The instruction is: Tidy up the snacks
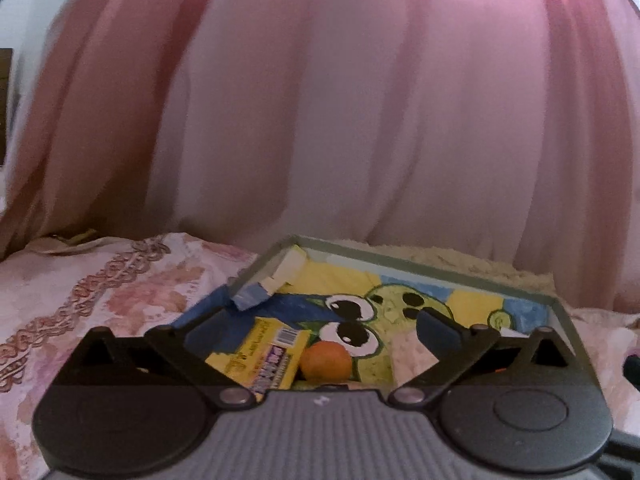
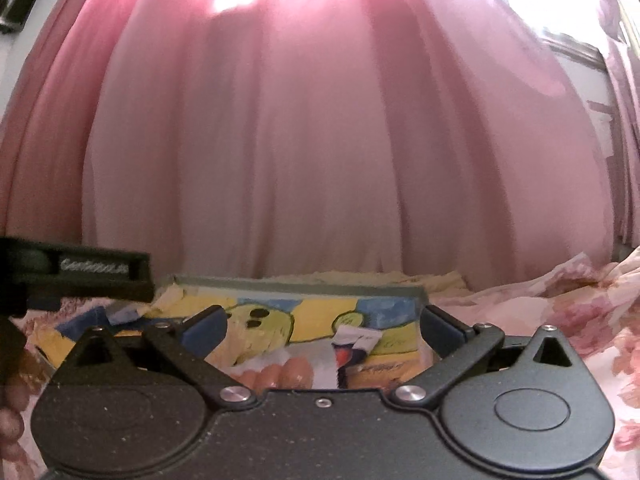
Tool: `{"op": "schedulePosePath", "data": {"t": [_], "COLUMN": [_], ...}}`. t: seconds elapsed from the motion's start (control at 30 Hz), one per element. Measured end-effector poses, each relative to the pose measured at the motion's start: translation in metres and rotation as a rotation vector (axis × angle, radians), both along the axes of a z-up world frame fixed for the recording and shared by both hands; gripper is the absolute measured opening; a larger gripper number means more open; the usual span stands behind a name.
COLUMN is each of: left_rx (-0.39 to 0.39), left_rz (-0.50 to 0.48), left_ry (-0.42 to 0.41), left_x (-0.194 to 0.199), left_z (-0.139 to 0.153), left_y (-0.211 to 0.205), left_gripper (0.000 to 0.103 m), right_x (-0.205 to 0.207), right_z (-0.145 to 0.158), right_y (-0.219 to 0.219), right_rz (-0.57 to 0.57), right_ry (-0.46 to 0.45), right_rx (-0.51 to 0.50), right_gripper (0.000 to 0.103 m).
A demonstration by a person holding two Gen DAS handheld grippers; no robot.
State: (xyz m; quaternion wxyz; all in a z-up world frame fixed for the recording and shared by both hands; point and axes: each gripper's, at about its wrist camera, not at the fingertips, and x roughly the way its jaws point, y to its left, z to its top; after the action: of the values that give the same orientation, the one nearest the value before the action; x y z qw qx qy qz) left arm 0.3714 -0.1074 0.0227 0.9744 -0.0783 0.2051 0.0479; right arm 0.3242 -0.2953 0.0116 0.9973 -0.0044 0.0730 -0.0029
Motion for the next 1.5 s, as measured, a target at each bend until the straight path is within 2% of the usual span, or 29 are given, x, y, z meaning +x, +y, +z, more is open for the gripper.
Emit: {"op": "schedulePosePath", "data": {"t": [0.23,0.6,0.73,1.23,1.5], "left_rx": [-0.058,-0.067,-0.067,-0.084,-0.081], "left_rz": [0.03,0.036,0.036,0.07,0.072], "left_ry": [-0.019,-0.048,-0.029,-0.022,0.029], "left_x": [-0.028,-0.087,-0.102,-0.155,-0.177], "left_z": [0.019,0.048,0.052,0.058,0.05], "left_y": [0.009,0.017,0.02,0.039,0.046], "left_gripper": [0.102,0.102,0.102,0.102,0.102], "right_x": [-0.027,-0.082,-0.098,-0.141,-0.16], "right_z": [0.027,0.06,0.067,0.068,0.067], "right_y": [-0.007,-0.001,0.005,0.013,0.017], "right_rz": [-0.024,-0.004,0.009,0.008,-0.003], "right_ry": [-0.032,-0.081,-0.101,-0.064,-0.056], "right_rx": [0.028,0.02,0.009,0.055,0.05], "right_gripper": [0.102,0.102,0.102,0.102,0.102]}}
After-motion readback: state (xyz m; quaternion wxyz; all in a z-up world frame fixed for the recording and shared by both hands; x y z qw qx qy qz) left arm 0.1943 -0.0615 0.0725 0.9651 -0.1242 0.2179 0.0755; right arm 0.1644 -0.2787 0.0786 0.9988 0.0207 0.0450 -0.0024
